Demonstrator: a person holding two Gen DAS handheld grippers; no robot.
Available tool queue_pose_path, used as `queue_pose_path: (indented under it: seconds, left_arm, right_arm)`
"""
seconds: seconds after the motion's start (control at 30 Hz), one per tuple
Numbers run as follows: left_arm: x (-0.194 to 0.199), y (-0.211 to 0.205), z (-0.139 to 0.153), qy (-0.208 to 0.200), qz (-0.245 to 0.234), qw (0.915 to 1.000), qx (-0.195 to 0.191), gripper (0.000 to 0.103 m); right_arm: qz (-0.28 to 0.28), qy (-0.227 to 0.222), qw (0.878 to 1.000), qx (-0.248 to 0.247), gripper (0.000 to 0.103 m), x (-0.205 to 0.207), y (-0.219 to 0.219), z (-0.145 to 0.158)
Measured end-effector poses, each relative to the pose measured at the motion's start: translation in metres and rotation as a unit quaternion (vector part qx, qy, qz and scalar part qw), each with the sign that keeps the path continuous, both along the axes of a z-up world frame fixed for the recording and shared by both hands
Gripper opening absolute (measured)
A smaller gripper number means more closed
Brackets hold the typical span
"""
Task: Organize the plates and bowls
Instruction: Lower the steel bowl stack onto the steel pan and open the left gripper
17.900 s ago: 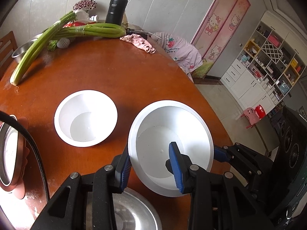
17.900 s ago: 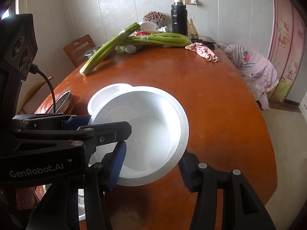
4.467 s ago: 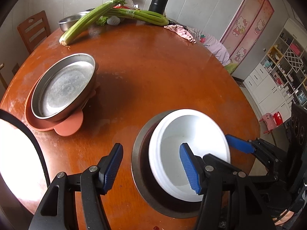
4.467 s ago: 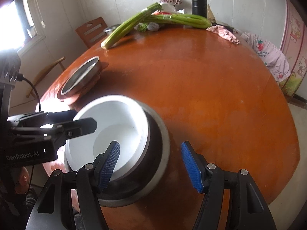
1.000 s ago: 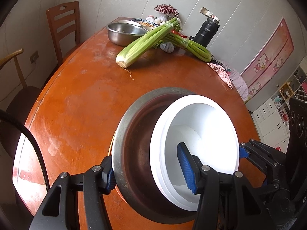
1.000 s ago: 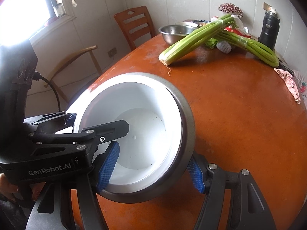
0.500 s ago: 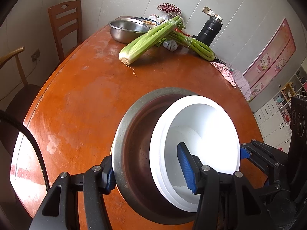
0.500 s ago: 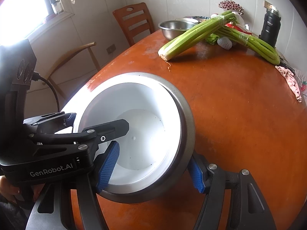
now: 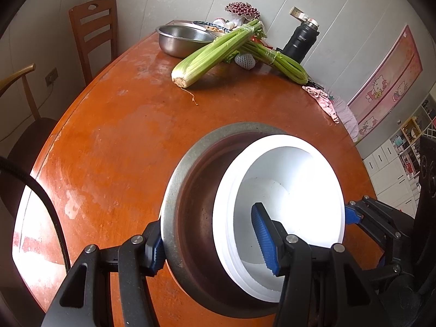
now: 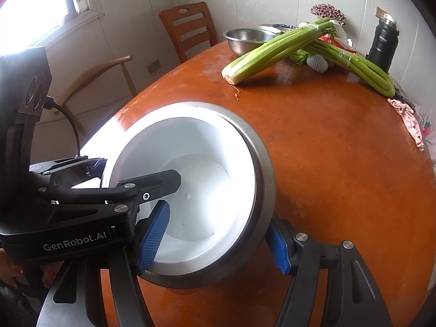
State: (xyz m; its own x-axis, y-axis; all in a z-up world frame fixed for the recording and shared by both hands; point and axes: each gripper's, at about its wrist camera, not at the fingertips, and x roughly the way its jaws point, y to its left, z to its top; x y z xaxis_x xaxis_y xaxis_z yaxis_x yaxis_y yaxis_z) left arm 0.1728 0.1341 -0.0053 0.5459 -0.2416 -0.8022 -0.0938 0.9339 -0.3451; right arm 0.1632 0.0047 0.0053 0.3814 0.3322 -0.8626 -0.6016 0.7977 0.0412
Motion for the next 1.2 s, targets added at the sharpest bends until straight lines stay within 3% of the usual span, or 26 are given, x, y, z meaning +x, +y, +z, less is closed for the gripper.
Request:
queue_pose_path:
  seconds: [0.73, 1.2]
  left_arm:
    - [-0.007, 0.007, -0.005, 0.003, 0.017, 0.9994, 0.031, 0.056]
    - [-0.013, 0.011, 0.001, -0.003, 0.026, 0.9993, 0.028, 0.057]
  right_arm:
    - [-0.001, -0.043, 0.998, -0.037, 0.07, -0.002, 0.007, -0.001]
    - [-0.014, -0.052, 0.998, -0.041, 0.07, -0.001, 0.001, 0.0]
